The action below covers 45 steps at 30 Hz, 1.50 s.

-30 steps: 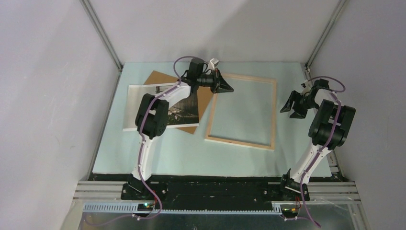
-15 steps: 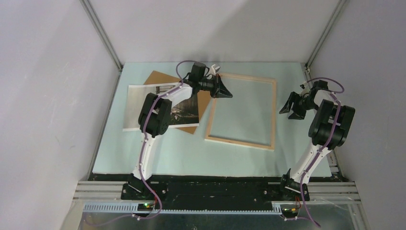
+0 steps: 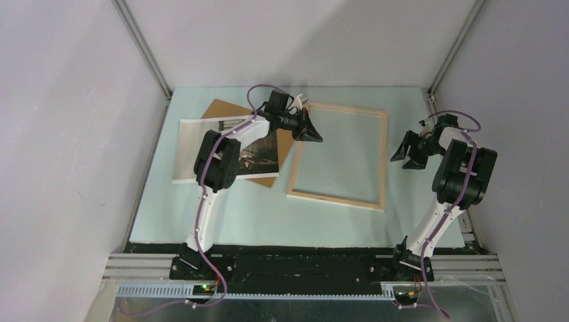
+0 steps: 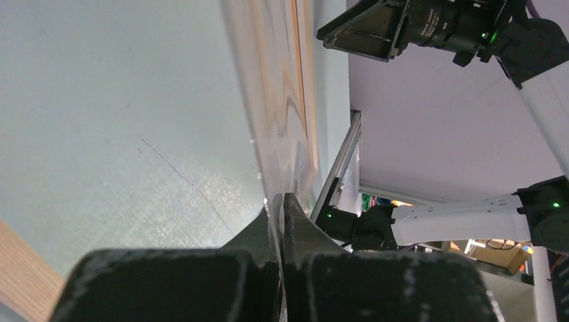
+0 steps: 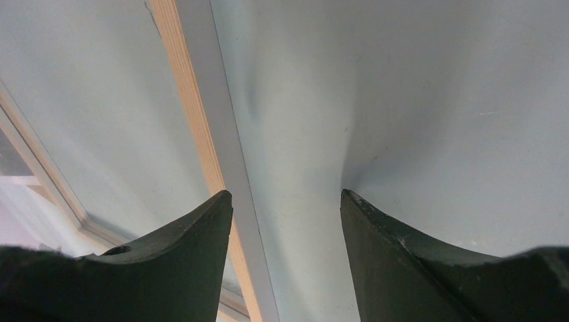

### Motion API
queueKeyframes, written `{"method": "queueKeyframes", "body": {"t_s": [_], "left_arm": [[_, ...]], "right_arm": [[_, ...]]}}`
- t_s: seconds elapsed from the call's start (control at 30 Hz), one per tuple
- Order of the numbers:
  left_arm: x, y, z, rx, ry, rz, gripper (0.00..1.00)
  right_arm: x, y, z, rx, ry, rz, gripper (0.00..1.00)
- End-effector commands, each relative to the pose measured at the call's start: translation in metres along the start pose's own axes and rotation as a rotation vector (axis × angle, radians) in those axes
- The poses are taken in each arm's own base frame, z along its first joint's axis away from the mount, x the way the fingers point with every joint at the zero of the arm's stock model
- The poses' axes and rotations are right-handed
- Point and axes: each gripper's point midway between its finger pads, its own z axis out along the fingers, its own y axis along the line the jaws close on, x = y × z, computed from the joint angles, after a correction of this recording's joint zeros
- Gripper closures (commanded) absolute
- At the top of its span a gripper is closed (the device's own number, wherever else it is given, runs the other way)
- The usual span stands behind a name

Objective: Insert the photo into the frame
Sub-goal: Adjust the photo frame at the center of the board.

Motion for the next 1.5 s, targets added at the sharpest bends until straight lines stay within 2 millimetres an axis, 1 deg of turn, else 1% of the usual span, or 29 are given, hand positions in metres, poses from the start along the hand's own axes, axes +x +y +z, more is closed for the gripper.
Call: {"method": "queueKeyframes", "body": {"t_s": [0.0,0.13,0.3,0.43,0.67,0.7,0.73,0.77,0.9,0.97,1.03,1.07,1.1,1.13,1.17,1.2,1.23,1.27,1.3,1.33,1.37,1.4,1.43,1.47], "left_arm": [[-0.013,-0.015,-0.003,0.011,-0.027,0.107,1.00],[-0.015,-0.013,-0.002,0.003,-0.026,0.117,1.00],[-0.018,-0.010,0.001,0.005,-0.025,0.124,1.00],[-0.019,-0.014,0.001,0.011,-0.025,0.152,1.00],[-0.018,-0.023,-0.004,0.025,-0.024,0.175,1.00],[-0.016,-0.022,-0.004,0.022,-0.023,0.176,1.00],[-0.017,-0.025,-0.006,0.022,-0.027,0.183,1.00],[-0.015,-0.024,-0.007,0.019,-0.025,0.186,1.00],[-0.013,-0.027,-0.011,0.015,-0.031,0.198,1.00],[-0.012,-0.029,-0.013,0.010,-0.035,0.204,1.00],[-0.011,-0.027,-0.014,0.004,-0.038,0.204,1.00],[-0.010,-0.026,-0.014,0.002,-0.037,0.202,1.00],[-0.010,-0.027,-0.015,-0.001,-0.039,0.203,1.00],[-0.008,-0.025,-0.015,-0.006,-0.039,0.199,1.00],[-0.009,-0.027,-0.017,-0.010,-0.045,0.202,1.00],[-0.006,-0.024,-0.017,-0.017,-0.042,0.191,1.00],[-0.006,-0.025,-0.019,-0.022,-0.049,0.190,1.00],[-0.003,-0.023,-0.019,-0.028,-0.046,0.180,1.00],[-0.003,-0.026,-0.021,-0.029,-0.051,0.183,1.00],[0.000,-0.024,-0.022,-0.033,-0.048,0.174,1.00],[0.000,-0.027,-0.024,-0.033,-0.052,0.178,1.00],[0.003,-0.025,-0.025,-0.038,-0.050,0.170,1.00],[0.004,-0.029,-0.027,-0.035,-0.051,0.173,1.00],[0.007,-0.029,-0.027,-0.035,-0.048,0.165,1.00]], "right_arm": [[-0.006,0.011,-0.008,-0.015,-0.033,-0.047,0.36],[-0.005,0.011,-0.006,-0.016,-0.027,-0.051,0.36],[-0.004,0.017,-0.003,-0.020,-0.021,-0.066,0.36],[-0.006,0.024,0.000,-0.025,-0.029,-0.085,0.36],[-0.009,0.044,0.008,-0.040,-0.025,-0.129,0.37],[-0.010,0.045,0.009,-0.037,-0.023,-0.130,0.37],[-0.011,0.048,0.010,-0.035,-0.023,-0.139,0.37],[-0.010,0.047,0.013,-0.024,-0.019,-0.139,0.37],[-0.010,0.052,0.022,0.003,-0.002,-0.161,0.42],[-0.013,0.053,0.025,0.025,-0.002,-0.169,0.46],[-0.015,0.053,0.026,0.045,-0.004,-0.175,0.53],[-0.018,0.053,0.026,0.052,-0.008,-0.179,0.58],[-0.018,0.052,0.028,0.067,-0.007,-0.183,0.61],[-0.020,0.052,0.028,0.073,-0.010,-0.187,0.66],[-0.020,0.050,0.029,0.086,-0.008,-0.192,0.68],[-0.021,0.049,0.029,0.098,-0.009,-0.195,0.71],[-0.021,0.049,0.030,0.104,-0.004,-0.202,0.75],[-0.021,0.047,0.031,0.117,-0.003,-0.209,0.77],[-0.021,0.047,0.031,0.122,-0.002,-0.214,0.80],[-0.021,0.045,0.032,0.131,0.000,-0.223,0.82],[-0.021,0.045,0.032,0.134,0.000,-0.227,0.86],[-0.021,0.043,0.033,0.139,0.001,-0.237,0.88],[-0.021,0.043,0.032,0.142,0.002,-0.242,0.92],[-0.021,0.041,0.032,0.147,0.002,-0.253,0.94]]}}
